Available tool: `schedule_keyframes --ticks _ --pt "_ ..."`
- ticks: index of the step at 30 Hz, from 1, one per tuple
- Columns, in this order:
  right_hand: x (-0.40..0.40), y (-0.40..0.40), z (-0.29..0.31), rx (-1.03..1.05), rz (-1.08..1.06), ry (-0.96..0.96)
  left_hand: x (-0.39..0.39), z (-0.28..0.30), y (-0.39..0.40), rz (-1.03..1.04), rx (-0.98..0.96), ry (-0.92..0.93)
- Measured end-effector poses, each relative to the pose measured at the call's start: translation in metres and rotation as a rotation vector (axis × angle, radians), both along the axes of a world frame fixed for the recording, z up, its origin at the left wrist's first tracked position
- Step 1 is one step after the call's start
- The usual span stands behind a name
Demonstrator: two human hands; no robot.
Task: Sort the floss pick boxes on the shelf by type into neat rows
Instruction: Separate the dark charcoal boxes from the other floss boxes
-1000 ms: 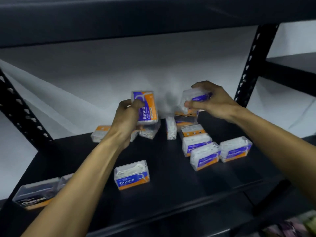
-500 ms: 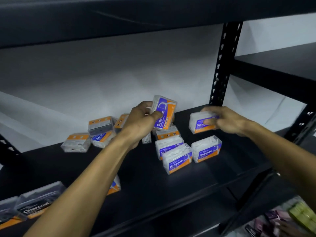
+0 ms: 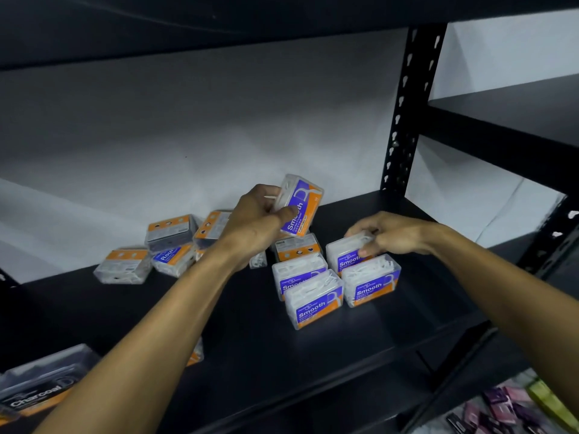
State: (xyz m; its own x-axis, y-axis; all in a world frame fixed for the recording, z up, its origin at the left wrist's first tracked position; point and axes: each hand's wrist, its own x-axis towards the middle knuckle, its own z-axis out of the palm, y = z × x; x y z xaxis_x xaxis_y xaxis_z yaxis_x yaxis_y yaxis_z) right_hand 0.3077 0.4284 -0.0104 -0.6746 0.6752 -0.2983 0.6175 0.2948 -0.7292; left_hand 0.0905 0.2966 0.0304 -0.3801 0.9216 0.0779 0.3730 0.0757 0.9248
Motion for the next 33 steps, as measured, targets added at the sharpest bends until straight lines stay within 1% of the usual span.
schedule_keyframes --ticks 6,9,12,16,19,23,33 --pt "0.002 0.001 0.005 -0.052 0.025 -0.05 -0.003 -0.003 0.02 -0.007 -0.038 0.123" --pt "0.004 0.002 0.008 -0.106 0.012 -0.045 0.001 -0.002 0.037 -0.03 -0.083 0.253" --pt "0.008 0.006 0.009 -0.114 -0.035 -0.054 0.009 -0.001 0.052 -0.09 -0.114 0.35" --pt "0.015 0.01 0.009 -0.008 -0.125 -0.141 0.019 -0.004 0.07 -0.196 -0.189 0.495" --pt "0.016 0.009 0.004 -0.097 -0.167 -0.131 0.027 -0.008 0.079 -0.258 -0.241 0.558" --pt "0.014 0.005 0.002 -0.173 -0.182 -0.047 0.031 -0.015 0.088 -0.328 -0.292 0.589" --pt "0.013 0.006 0.003 -0.203 -0.165 -0.015 0.032 -0.031 0.097 -0.405 -0.349 0.565"
